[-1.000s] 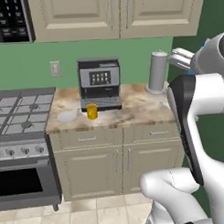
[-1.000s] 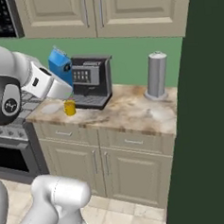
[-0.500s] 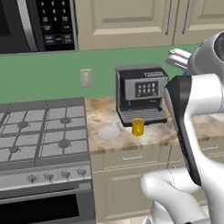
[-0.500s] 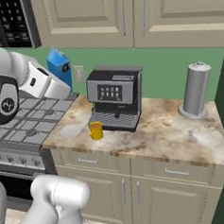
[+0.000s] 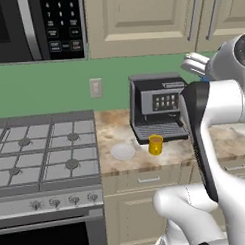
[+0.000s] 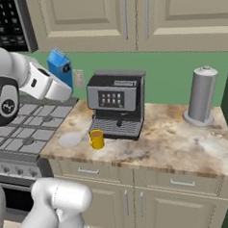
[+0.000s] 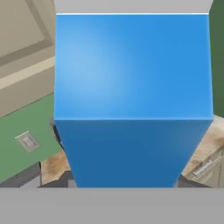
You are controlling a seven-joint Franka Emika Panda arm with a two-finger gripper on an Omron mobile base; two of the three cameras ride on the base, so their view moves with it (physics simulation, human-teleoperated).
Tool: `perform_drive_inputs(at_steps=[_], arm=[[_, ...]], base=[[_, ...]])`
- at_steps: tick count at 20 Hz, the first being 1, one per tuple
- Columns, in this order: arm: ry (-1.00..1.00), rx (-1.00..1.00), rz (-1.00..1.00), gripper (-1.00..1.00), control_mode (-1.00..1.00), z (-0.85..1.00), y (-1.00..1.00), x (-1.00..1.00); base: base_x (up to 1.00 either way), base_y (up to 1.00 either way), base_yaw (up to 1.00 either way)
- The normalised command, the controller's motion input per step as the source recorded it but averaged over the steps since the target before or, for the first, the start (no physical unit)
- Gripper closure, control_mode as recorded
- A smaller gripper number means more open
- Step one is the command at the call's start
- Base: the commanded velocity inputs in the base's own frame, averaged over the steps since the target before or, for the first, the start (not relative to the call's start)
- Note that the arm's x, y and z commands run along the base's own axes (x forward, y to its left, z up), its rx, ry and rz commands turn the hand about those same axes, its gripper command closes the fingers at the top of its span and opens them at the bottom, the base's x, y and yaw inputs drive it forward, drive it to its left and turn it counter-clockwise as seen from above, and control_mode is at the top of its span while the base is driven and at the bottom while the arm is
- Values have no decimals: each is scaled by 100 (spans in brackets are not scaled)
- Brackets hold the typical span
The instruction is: Take a sugar cube from the saucer and place it inside the coffee. Then, grab milk from the fridge and place it next to the coffee on the counter to sweeten the coffee.
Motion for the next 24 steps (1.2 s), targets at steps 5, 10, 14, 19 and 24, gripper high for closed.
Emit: perform_drive_inputs(at_steps=[5,10,14,19,24], arm=[[0,11,27,100,-100,-10,-62,16],[10,22,56,100,-100,-21,-54,23],[14,16,76,100,-100,-37,-18,16],[12,13,88,100,-100,-63,-1,30],[1,2,85,100,-100,-62,-4,35]], base=[[0,0,0],[0,0,0],[0,0,0],[0,0,0],[0,0,0]])
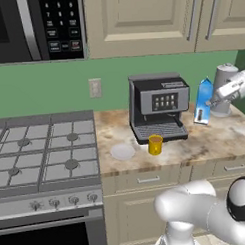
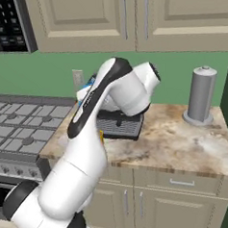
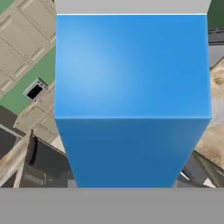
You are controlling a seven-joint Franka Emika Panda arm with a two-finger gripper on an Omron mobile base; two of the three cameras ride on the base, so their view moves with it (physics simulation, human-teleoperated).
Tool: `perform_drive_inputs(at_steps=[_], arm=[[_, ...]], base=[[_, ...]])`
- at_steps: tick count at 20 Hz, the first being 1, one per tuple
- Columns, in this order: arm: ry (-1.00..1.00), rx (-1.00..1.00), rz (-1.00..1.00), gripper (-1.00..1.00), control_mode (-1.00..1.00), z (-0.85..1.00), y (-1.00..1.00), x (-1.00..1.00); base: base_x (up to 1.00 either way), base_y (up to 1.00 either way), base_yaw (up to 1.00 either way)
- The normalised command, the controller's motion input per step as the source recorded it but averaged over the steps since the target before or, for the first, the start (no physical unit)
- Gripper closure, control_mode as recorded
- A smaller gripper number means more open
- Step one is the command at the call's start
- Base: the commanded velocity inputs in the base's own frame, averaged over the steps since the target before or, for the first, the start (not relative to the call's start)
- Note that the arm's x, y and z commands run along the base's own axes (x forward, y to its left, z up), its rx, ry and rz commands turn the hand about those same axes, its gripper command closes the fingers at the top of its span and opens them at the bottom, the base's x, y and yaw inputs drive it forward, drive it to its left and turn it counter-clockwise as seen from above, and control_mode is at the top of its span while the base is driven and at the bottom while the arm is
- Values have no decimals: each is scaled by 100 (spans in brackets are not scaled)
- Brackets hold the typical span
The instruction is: Take a sugar cube from the saucer and place it inside the coffee. Then, grab milk from the fridge and place it next to the coffee on the counter to sweeten the coffee.
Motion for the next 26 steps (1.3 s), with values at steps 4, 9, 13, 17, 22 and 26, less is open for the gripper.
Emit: perform_drive_inputs(at_steps=[4,9,13,17,22,26], arm=[[0,0,66,100,-100,-43,-12,26],[-20,0,8,100,-100,-52,0,-25],[-41,-1,0,100,-100,-76,0,-19],[-41,0,-4,100,-100,-68,0,-5],[-32,0,-6,100,-100,-30,-5,3],[-18,0,-1,100,-100,-8,-16,35]], base=[[0,0,0],[0,0,0],[0,0,0],[0,0,0],[0,0,0],[0,0,0]])
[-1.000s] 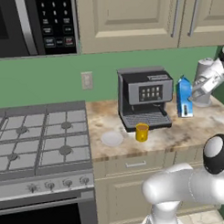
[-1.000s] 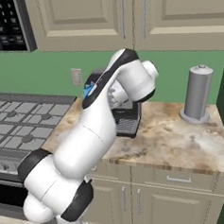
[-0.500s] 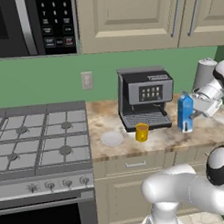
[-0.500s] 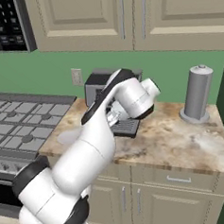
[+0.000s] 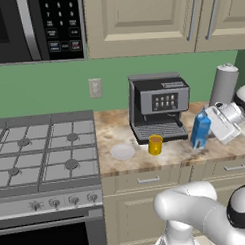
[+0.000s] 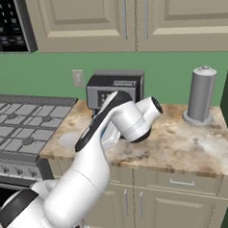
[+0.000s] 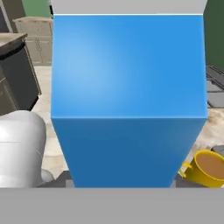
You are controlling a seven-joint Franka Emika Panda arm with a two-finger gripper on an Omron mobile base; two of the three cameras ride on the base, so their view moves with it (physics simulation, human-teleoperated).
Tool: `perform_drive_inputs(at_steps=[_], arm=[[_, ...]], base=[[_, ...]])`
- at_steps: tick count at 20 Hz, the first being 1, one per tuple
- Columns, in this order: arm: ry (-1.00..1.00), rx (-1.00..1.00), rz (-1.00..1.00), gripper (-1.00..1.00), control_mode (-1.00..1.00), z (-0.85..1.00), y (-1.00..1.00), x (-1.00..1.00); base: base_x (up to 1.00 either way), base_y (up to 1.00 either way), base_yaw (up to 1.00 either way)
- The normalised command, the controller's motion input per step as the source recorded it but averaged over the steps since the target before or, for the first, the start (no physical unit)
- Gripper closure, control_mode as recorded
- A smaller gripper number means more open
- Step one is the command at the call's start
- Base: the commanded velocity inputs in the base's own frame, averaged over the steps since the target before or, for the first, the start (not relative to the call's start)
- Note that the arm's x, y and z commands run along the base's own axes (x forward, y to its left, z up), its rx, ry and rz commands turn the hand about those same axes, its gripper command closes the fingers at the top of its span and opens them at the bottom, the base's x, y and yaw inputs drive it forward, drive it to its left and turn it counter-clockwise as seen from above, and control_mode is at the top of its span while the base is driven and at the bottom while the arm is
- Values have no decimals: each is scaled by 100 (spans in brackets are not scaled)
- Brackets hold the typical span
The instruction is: Take a sugar cube from the saucer and place it inside the coffee. Then, grab milk from the fridge and place it next to the coffee on the counter to sweeten the coffee.
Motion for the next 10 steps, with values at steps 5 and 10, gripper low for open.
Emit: perform_drive_inputs(at_steps=[5,10], arm=[[-8,0,0,100,-100,-12,-3,19],[-4,0,0,100,-100,-33,0,22]], base=[[0,0,0],[0,0,0]])
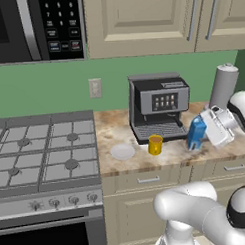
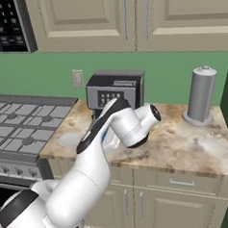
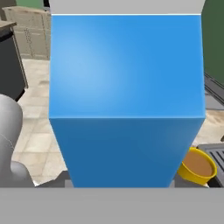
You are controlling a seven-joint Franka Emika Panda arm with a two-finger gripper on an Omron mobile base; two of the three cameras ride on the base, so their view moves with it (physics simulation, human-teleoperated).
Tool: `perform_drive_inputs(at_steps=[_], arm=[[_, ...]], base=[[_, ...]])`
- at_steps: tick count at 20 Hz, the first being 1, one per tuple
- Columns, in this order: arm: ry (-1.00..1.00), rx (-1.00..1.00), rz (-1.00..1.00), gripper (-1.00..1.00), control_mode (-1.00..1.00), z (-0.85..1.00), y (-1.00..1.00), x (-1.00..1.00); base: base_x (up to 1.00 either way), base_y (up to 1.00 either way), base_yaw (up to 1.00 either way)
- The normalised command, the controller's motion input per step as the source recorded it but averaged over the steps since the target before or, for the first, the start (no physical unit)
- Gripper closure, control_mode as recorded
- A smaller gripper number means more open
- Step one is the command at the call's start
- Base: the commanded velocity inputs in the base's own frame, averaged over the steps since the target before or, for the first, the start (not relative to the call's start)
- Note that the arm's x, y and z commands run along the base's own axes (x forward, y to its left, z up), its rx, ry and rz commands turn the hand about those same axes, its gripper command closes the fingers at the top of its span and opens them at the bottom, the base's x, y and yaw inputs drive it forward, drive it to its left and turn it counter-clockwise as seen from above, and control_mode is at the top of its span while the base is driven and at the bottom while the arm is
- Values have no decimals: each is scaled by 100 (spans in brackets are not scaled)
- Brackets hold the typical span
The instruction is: Take a sugar cube from the saucer and place it inside the coffee. Then, grab milk from the fridge and place it next to the coffee on the counter to sweeten the coffee.
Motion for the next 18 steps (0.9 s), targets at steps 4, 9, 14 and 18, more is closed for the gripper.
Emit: perform_drive_inputs(at_steps=[4,9,14,18], arm=[[-2,0,0,100,-100,-29,0,22],[-4,0,0,100,-100,-23,0,27],[-3,0,0,100,-100,-17,0,44],[-1,0,0,100,-100,-23,0,35]], base=[[0,0,0],[0,0,0],[0,0,0],[0,0,0]])
